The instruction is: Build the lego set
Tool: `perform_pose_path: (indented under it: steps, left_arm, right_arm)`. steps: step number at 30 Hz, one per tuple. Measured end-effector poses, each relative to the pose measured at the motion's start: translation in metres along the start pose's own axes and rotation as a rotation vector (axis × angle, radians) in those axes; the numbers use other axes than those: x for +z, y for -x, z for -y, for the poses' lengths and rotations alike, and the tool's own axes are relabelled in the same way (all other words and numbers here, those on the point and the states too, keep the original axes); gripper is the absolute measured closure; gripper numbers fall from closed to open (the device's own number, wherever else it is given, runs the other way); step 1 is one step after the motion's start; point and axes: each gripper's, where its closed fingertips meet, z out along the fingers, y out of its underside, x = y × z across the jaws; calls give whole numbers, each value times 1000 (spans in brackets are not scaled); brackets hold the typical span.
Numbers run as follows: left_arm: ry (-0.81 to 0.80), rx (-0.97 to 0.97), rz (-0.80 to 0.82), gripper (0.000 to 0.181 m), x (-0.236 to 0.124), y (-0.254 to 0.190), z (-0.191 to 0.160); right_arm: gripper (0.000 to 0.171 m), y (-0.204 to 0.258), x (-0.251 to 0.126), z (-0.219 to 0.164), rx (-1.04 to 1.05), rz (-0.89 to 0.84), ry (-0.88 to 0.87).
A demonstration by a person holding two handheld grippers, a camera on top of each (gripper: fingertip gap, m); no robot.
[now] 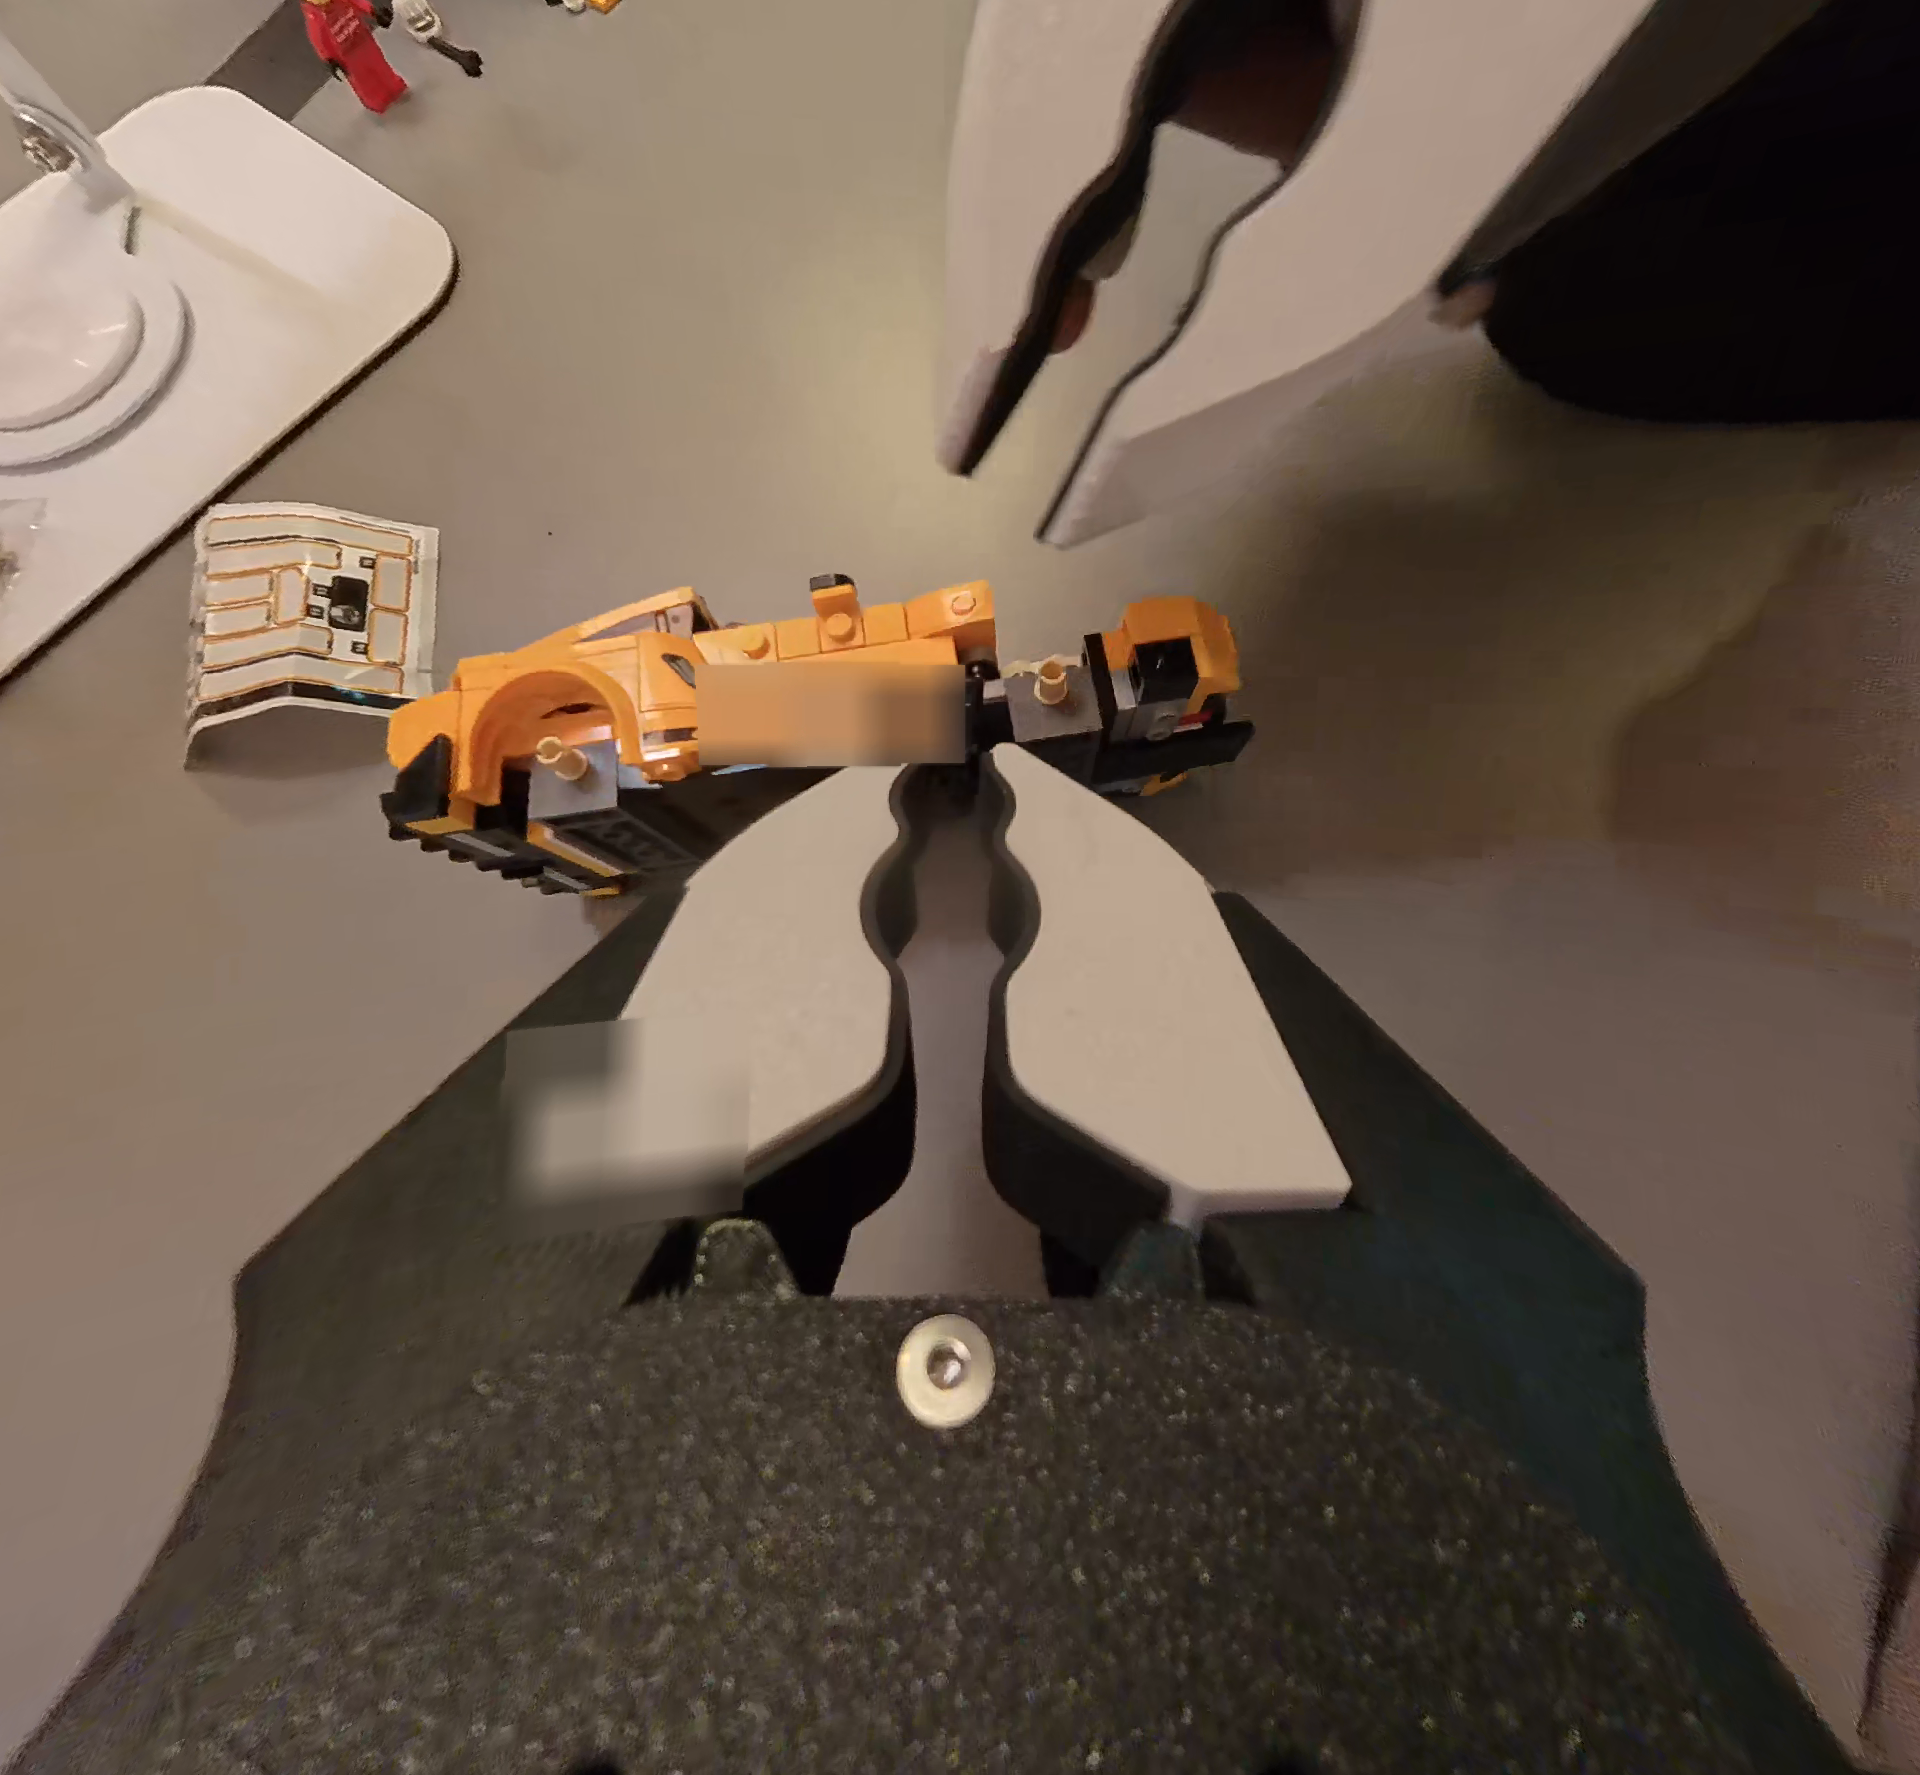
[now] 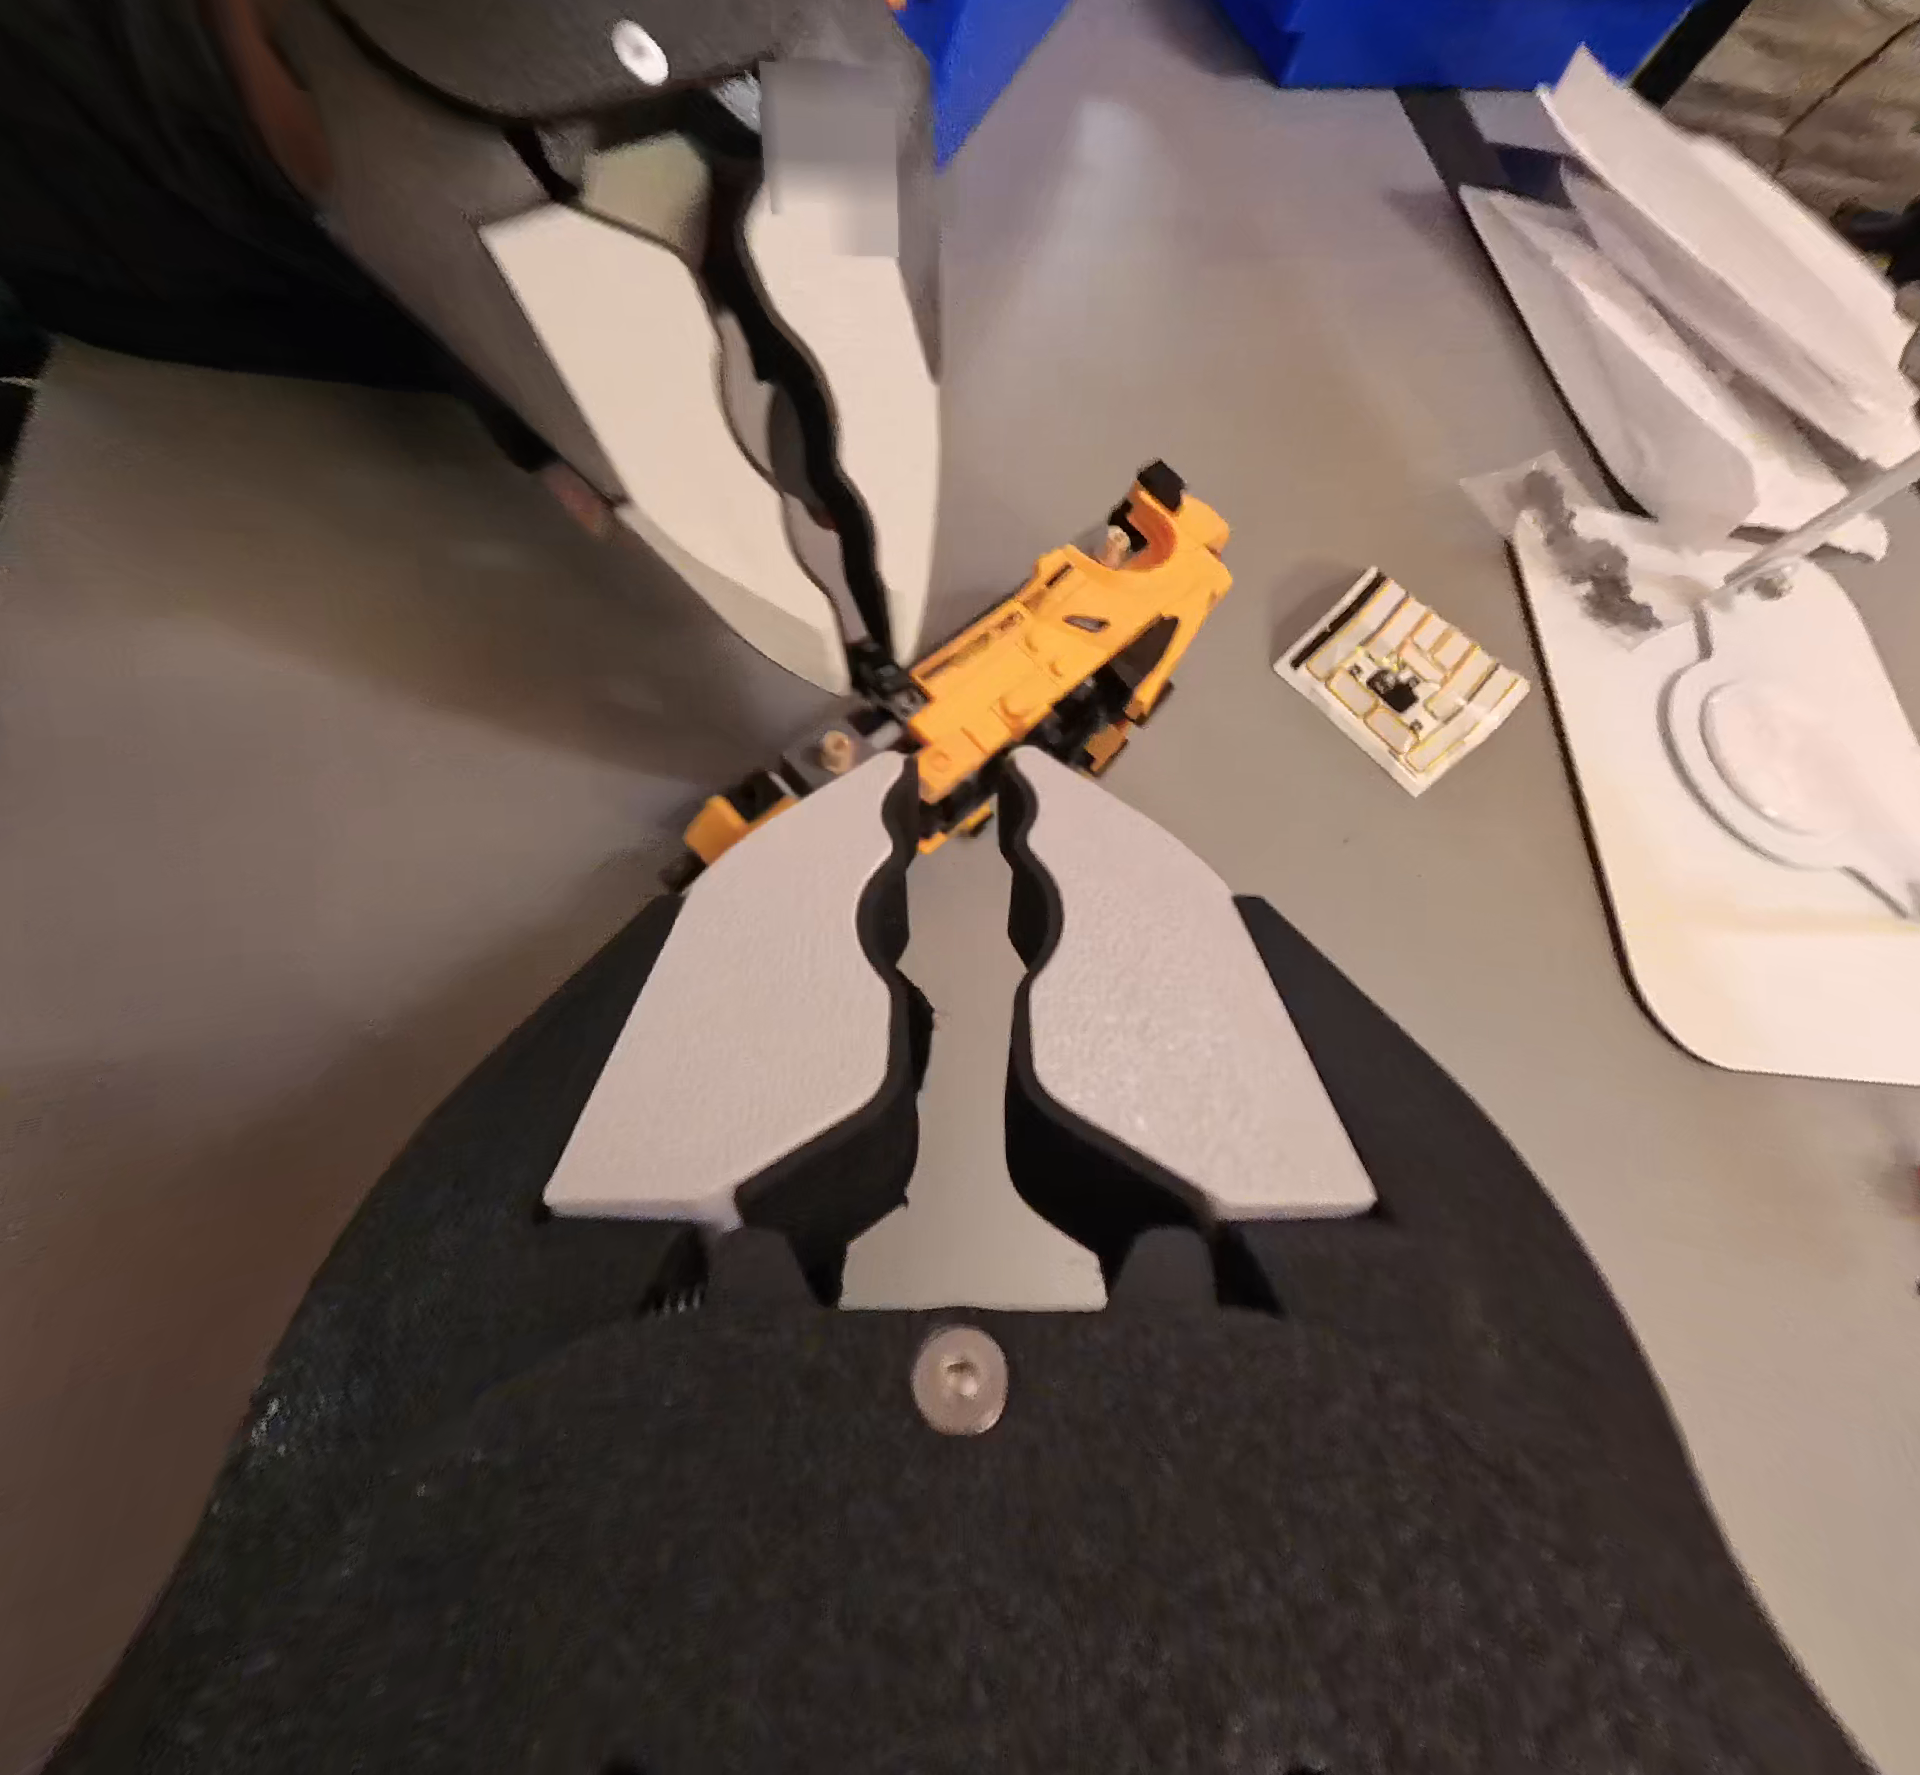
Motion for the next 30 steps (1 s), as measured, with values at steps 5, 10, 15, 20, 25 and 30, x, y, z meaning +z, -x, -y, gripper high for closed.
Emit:
perform_pose_path:
  steps: [5, 10, 15, 20, 25, 30]
  left_arm:
    - [6, -41, -33, 173, -1, 0, -3]
    - [16, -83, -48, 174, -2, 2, -5]
    - [10, -130, -84, 174, -3, 1, -6]
    - [14, -148, -104, 174, -5, 0, -6]
    - [30, -153, -112, 174, -7, -1, -8]
    - [63, -144, -123, 174, -11, -3, -13]
  right_arm:
    - [153, 1, 8, -14, 169, 141, -18]
    - [155, 10, 17, -13, 215, 177, -35]
    - [160, 12, 20, -12, 241, 173, -35]
    - [162, 14, 22, -10, 264, 171, -41]
    - [161, 18, 23, -8, 275, 182, -46]
    - [161, 21, 24, -7, 268, 187, -50]
